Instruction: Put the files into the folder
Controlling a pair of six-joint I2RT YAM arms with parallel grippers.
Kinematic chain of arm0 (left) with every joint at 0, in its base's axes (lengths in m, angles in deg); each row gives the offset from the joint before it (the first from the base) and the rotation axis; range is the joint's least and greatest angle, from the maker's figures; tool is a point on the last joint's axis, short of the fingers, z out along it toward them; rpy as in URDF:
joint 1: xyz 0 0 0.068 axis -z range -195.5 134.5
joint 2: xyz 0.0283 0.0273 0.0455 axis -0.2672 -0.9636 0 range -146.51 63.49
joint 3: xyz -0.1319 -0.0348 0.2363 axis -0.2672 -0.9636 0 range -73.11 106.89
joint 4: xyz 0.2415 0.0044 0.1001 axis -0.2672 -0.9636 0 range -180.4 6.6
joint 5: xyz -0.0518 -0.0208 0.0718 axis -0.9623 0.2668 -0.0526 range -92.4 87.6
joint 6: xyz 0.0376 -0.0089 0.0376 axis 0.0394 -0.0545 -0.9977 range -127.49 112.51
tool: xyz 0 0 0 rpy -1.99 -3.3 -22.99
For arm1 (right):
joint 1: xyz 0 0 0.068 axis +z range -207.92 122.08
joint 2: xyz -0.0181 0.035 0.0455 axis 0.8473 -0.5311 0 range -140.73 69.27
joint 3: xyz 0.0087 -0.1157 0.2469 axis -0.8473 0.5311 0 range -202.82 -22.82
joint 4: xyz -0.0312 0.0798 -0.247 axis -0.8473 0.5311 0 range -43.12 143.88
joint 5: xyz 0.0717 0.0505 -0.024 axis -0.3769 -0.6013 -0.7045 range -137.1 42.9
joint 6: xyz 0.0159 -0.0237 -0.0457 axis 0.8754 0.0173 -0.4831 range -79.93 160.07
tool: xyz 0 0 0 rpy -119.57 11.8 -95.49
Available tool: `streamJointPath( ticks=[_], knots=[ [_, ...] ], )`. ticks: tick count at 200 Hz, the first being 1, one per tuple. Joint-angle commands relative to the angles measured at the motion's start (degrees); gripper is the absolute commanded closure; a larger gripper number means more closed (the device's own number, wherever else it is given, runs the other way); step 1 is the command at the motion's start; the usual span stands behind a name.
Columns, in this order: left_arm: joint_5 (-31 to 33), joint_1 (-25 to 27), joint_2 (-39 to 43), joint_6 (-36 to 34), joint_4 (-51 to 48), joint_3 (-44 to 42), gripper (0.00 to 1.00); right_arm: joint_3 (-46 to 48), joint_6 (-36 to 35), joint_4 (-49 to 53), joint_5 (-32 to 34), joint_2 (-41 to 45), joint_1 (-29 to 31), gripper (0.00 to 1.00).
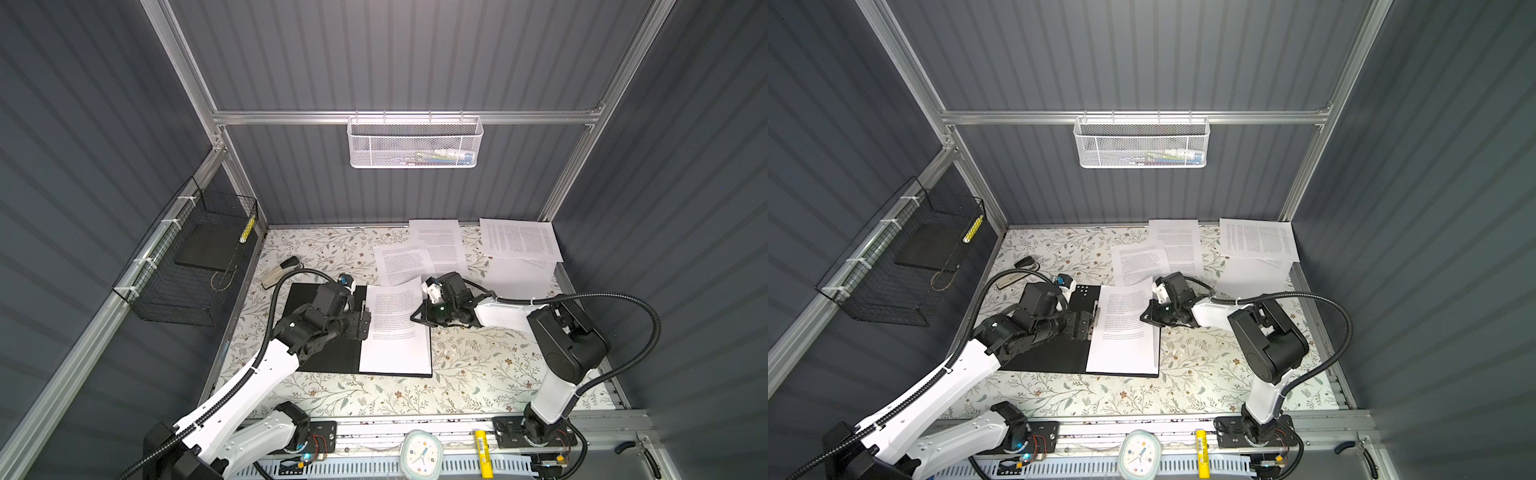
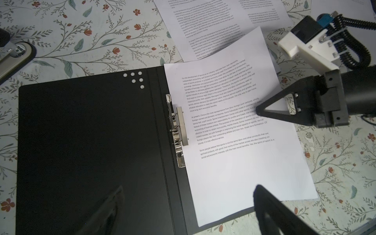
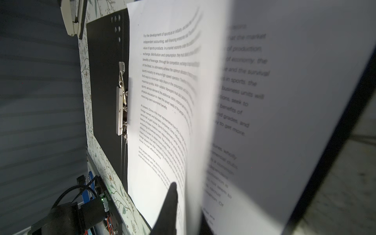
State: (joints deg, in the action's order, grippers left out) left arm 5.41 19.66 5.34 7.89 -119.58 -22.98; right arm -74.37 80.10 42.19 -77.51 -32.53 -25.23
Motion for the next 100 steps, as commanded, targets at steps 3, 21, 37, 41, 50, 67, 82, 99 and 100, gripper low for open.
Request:
streamJointPath(
  ticks=[3,21,37,41,50,67,82,99,100],
  knots=[
    [-0.88,-0.18,-0.19,-1.13,-0.11,1.21,0.0,-0.86,-0.47,0.12,-0.22,-0.4,0.39,0.81],
    [-0.99,-0.19,-0.3,-1.14,-0.2,1.27,0.0,-0.22,-0.73,0.6,1.16,0.76,0.36,0.76],
    [-1.05,-0.18,-0.29,-1.09,-0.2,1.29,0.0,-0.13,-1.09,1.4,1.7,1.44,0.36,0.69],
    [-1.05,-0.18,-0.32,-1.14,-0.2,1.24,0.0,-0.13,-1.18,1.74,1.91,1.66,0.32,0.67],
    [-1.14,-0.18,-0.37,-1.14,-0.21,1.29,0.0,-0.13,-1.44,2.39,2.41,2.16,0.29,0.61],
    [-1.26,-0.18,-0.39,-1.17,-0.29,1.45,0.0,-0.05,-1.84,3.81,3.76,3.34,0.3,0.52],
    [-1.23,-0.18,-0.37,-1.22,-0.29,1.42,0.0,-0.22,-2.45,6.02,5.56,4.53,0.12,0.43],
    [-1.24,-0.18,-0.3,-1.2,-0.29,1.46,0.0,-0.22,-3.48,8.67,6.81,6.05,-0.36,0.35],
    [-1.28,-0.18,-0.3,-1.21,-0.29,1.38,0.0,-0.22,-3.56,8.79,6.84,6.16,-0.44,0.34]
  ],
)
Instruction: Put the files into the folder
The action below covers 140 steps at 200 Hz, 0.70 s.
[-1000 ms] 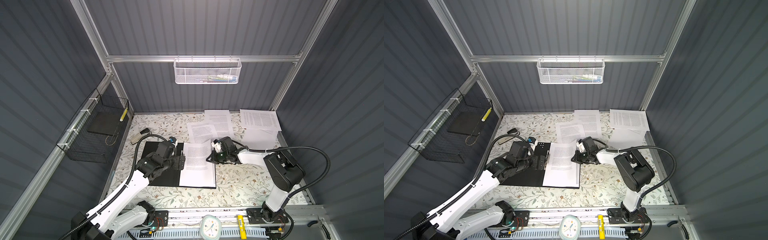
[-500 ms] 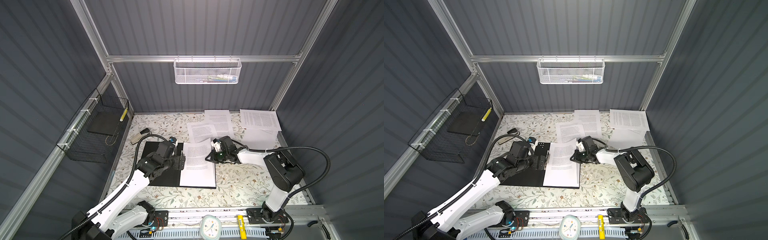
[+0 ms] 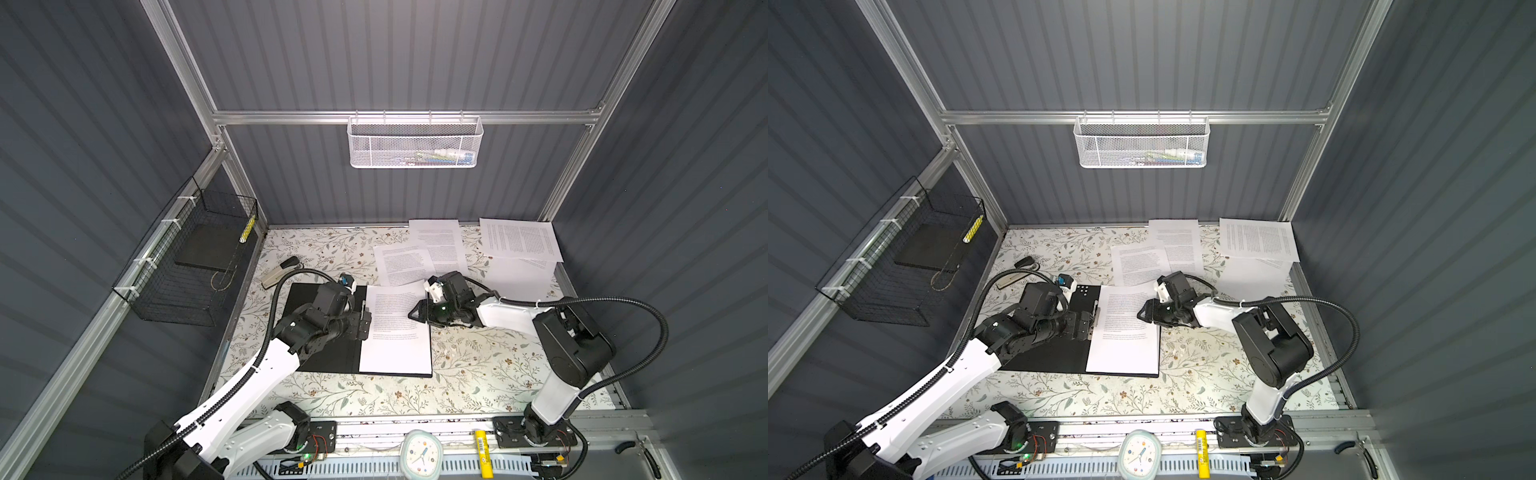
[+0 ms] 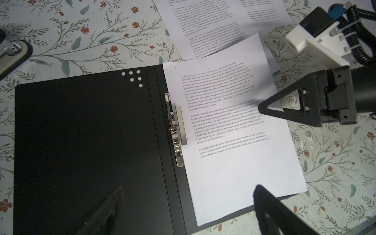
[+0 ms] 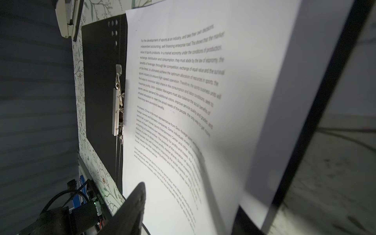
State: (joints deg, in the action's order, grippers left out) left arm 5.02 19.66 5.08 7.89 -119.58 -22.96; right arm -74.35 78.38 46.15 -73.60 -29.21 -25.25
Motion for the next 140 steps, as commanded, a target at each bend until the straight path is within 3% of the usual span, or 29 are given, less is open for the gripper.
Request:
streamJointPath(
  ticks=[1,22,37,66,86,100,121,140],
  knots=[
    [-0.86,-0.18,-0.04,-1.22,-0.29,1.31,0.0,-0.24,-1.94,5.19,3.01,3.04,-0.52,0.33],
    [-0.86,-0.18,-0.03,-1.22,-0.29,1.41,0.0,-0.58,-4.14,10.13,5.49,5.61,-2.0,0.2],
    [-0.87,-0.18,0.05,-1.23,-0.38,1.46,0.0,-0.6,-5.75,14.92,9.72,8.39,-4.61,0.01],
    [-1.16,-0.18,0.05,-1.22,-0.08,1.27,0.0,-0.21,-7.12,21.7,16.56,13.04,-17.51,0.01],
    [-1.79,-0.18,-0.38,-1.23,0.05,1.41,0.0,-4.61,-7.47,25.71,17.68,11.64,-26.57,0.01],
    [-2.1,-0.2,-0.53,-1.31,0.06,1.5,0.0,-7.82,-7.27,25.17,22.11,8.45,-30.59,0.01],
    [-3.16,-0.19,-0.19,-1.31,0.3,1.46,0.0,-13.7,-5.35,26.11,17.23,0.64,-36.09,0.01],
    [-8.99,-0.2,0.48,-1.71,2.03,1.27,0.0,-16.31,-4.32,24.18,16.38,-3.98,-38.05,0.01]
  ],
)
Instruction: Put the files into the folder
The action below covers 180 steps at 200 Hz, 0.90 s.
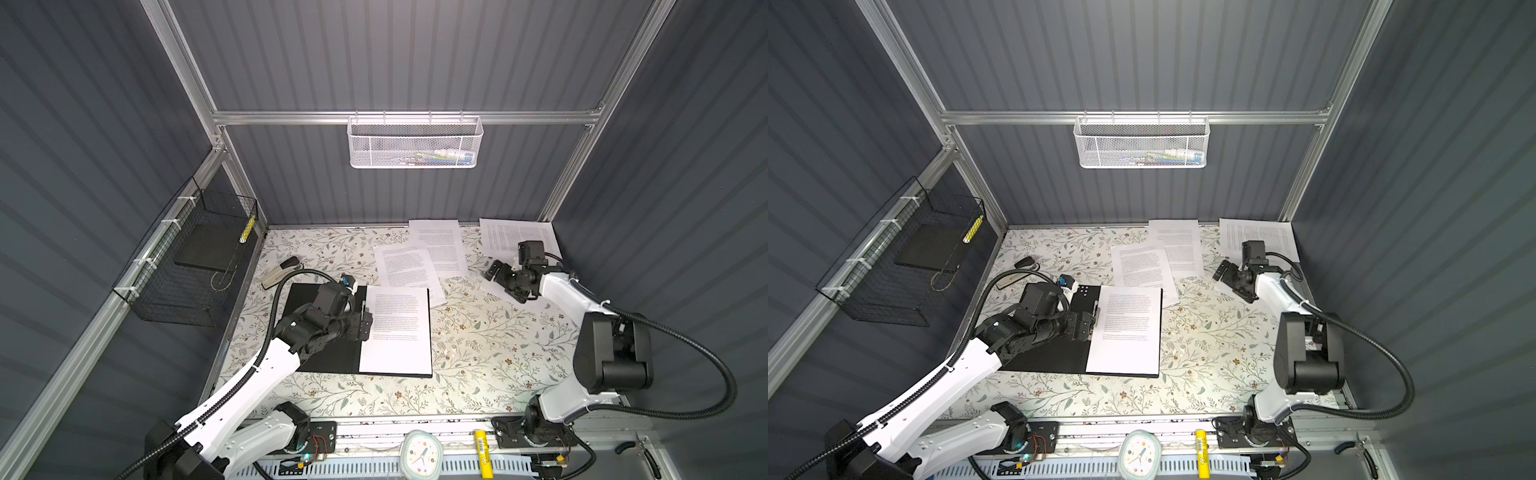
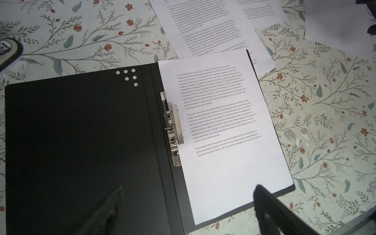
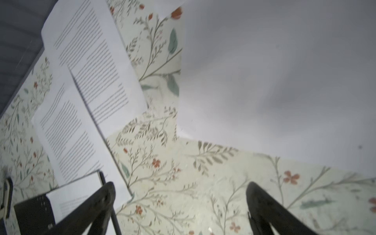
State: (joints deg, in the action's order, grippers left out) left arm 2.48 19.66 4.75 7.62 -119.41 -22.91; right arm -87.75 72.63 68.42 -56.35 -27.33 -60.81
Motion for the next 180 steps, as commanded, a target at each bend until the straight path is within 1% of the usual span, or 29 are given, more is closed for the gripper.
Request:
streamJointPath(
  ticks=[1,18,33,47,81,95,106,115,117,134,147,155,180],
  knots=[
    [-6.81,-0.19,0.86,-1.43,2.01,1.22,0.0,-2.96,1.44,1.83,-0.77,-6.0,-2.56,0.01],
    [-10.84,-0.22,1.56,-0.37,4.59,0.35,0.0,-5.66,1.69,1.23,-0.77,-9.5,-3.42,0.01],
    [-12.66,-0.18,1.78,-0.34,4.99,0.41,0.0,-9.21,1.55,2.62,-2.75,-13.38,-3.99,0.01],
    [-12.62,-0.18,2.17,-0.36,4.96,0.43,0.0,-11.8,0.94,4.63,-4.22,-15.6,-3.89,0.01],
    [-11.88,-0.18,2.29,0.24,5.21,1.17,0.0,-10.28,2.41,5.38,-5.32,-15.72,-3.68,0.01],
    [-10.66,-0.18,1.37,1.76,4.65,2.81,0.0,-10.31,2.86,7.58,-6.97,-16.39,-3.27,0.01],
    [-10.25,-0.19,-0.23,2.52,3.14,5.7,0.0,-9.49,3.18,8.97,-8.54,-16.31,-2.76,0.01],
    [-11.48,-0.18,-1.71,2.86,2.42,8.08,0.0,-7.33,3.8,8.56,-9.37,-15.06,-2.15,0.01],
    [-11.74,-0.2,-2.01,2.98,2.32,8.67,0.0,-6.34,4.13,8.01,-11.46,-14.37,-1.89,0.01],
    [-14.19,-0.18,-3.93,3.75,2.5,12.85,0.0,-0.31,6.11,4.15,-14.63,-10.25,-0.89,0.01],
    [-15.59,-0.22,-5.5,4.05,2.49,16.19,0.0,6.06,8.36,1.08,-18.04,-6.64,-0.58,0.01],
    [-16.54,-0.18,-6.58,4.21,2.23,18.51,0.0,11.14,9.66,-3.0,-20.17,-3.84,-0.09,0.01],
    [-20.9,-0.18,-10.94,4.57,1.55,24.53,0.0,22.32,10.91,-5.15,-21.15,4.62,3.61,0.01]
  ],
)
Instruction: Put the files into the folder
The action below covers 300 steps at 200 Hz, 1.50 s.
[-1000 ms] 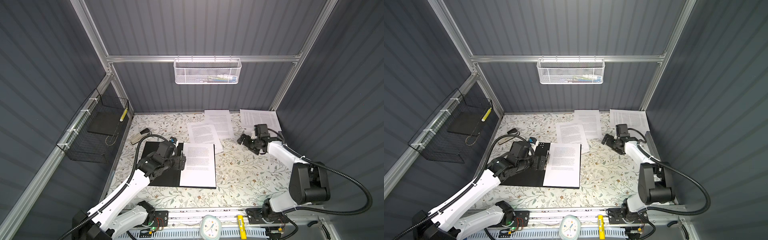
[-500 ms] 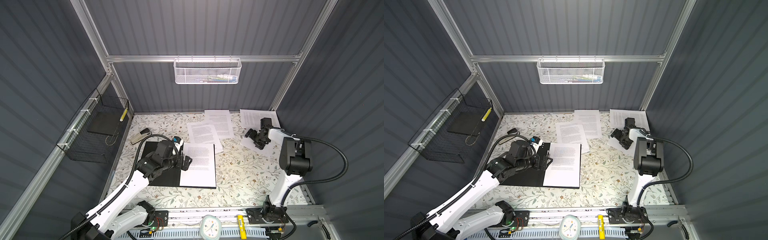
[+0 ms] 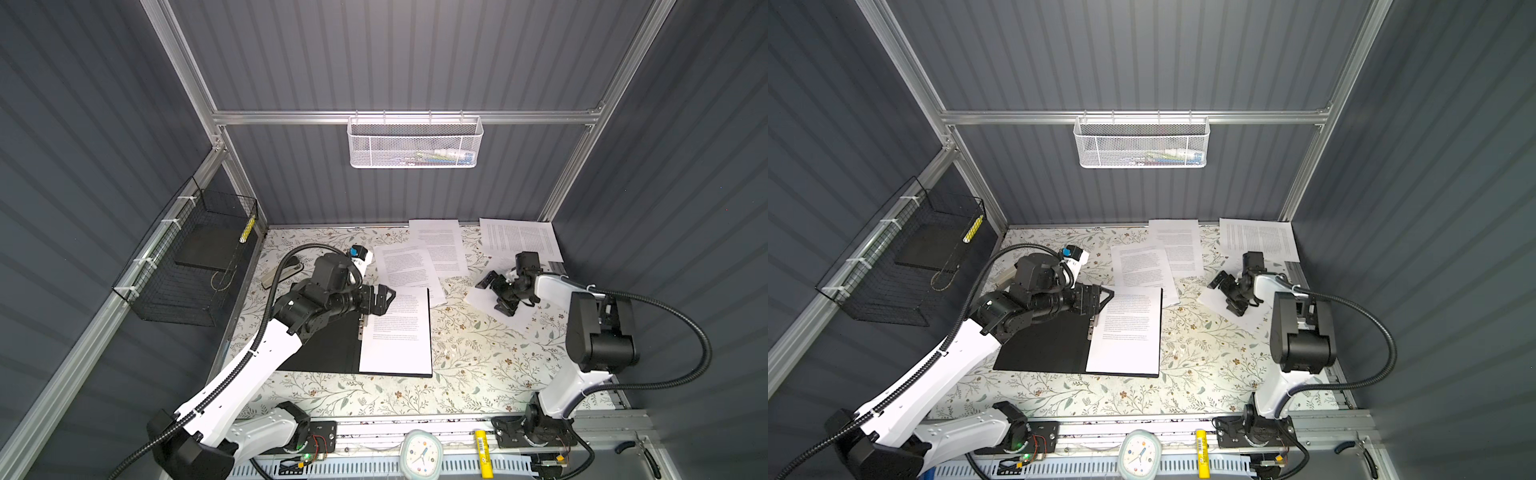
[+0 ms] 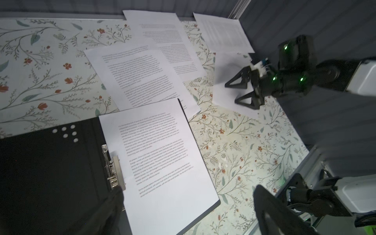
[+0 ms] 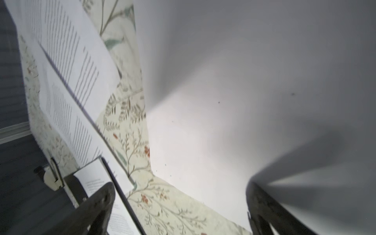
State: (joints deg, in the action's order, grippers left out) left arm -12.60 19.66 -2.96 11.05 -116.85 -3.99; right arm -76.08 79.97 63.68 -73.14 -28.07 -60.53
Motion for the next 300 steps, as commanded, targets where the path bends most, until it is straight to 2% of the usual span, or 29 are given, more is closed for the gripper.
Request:
streamJointPath(
  ticks=[1,28,43,63,76,100,117,144,153,163,193,246,267,281,300],
  knots=[
    [-6.12,-0.18,-3.41,1.14,-1.01,5.86,0.0,10.99,3.63,-0.47,-4.37,5.74,3.58,0.01],
    [-11.53,-0.18,-9.13,1.59,-1.22,9.34,0.0,21.69,4.7,0.31,-3.35,18.57,8.99,0.01],
    [-14.53,0.06,-12.32,2.15,-0.73,10.32,0.0,24.76,4.43,2.83,-3.85,26.54,9.06,0.01],
    [-16.61,2.38,-16.97,3.66,1.7,10.7,0.0,22.44,0.47,9.62,1.51,35.91,7.84,0.01],
    [-16.4,5.39,-20.86,4.19,2.82,11.38,0.0,19.46,-1.45,12.07,4.1,37.25,5.02,0.01],
    [-15.15,12.36,-30.4,4.45,3.72,17.8,0.0,12.87,-4.71,11.58,-0.89,31.36,-2.85,0.01],
    [-15.35,15.49,-37.18,5.85,5.87,20.4,0.0,9.07,-6.21,9.35,-1.2,26.47,-5.28,0.01],
    [-12.43,19.28,-47.57,6.21,5.78,26.59,0.0,4.76,-6.67,5.81,6.05,20.51,-6.0,0.01],
    [-12.37,20.23,-51.57,6.89,5.29,29.06,0.0,3.34,-6.93,3.57,11.56,18.22,-6.07,0.01],
    [-13.16,21.0,-55.72,7.39,4.26,32.36,0.0,0.63,-7.66,4.29,14.7,15.16,-6.46,0.01],
    [-11.79,23.27,-63.32,7.61,4.14,37.71,0.0,-6.38,-10.41,5.13,19.08,8.39,-6.97,0.01],
    [-10.94,23.2,-67.16,9.98,6.41,35.38,0.0,-11.46,-11.33,6.4,23.51,1.37,-7.3,0.01],
    [-9.14,23.2,-65.73,10.22,6.72,30.78,0.0,-14.58,-13.07,7.85,25.12,-2.18,-7.84,0.01],
    [-5.29,23.18,-63.96,10.37,6.77,27.03,0.0,-16.92,-13.7,9.45,25.77,-4.34,-8.32,0.01],
    [-3.64,23.03,-60.92,11.06,7.95,21.37,0.0,-18.13,-14.28,9.63,24.41,-6.42,-8.59,0.01]
  ],
)
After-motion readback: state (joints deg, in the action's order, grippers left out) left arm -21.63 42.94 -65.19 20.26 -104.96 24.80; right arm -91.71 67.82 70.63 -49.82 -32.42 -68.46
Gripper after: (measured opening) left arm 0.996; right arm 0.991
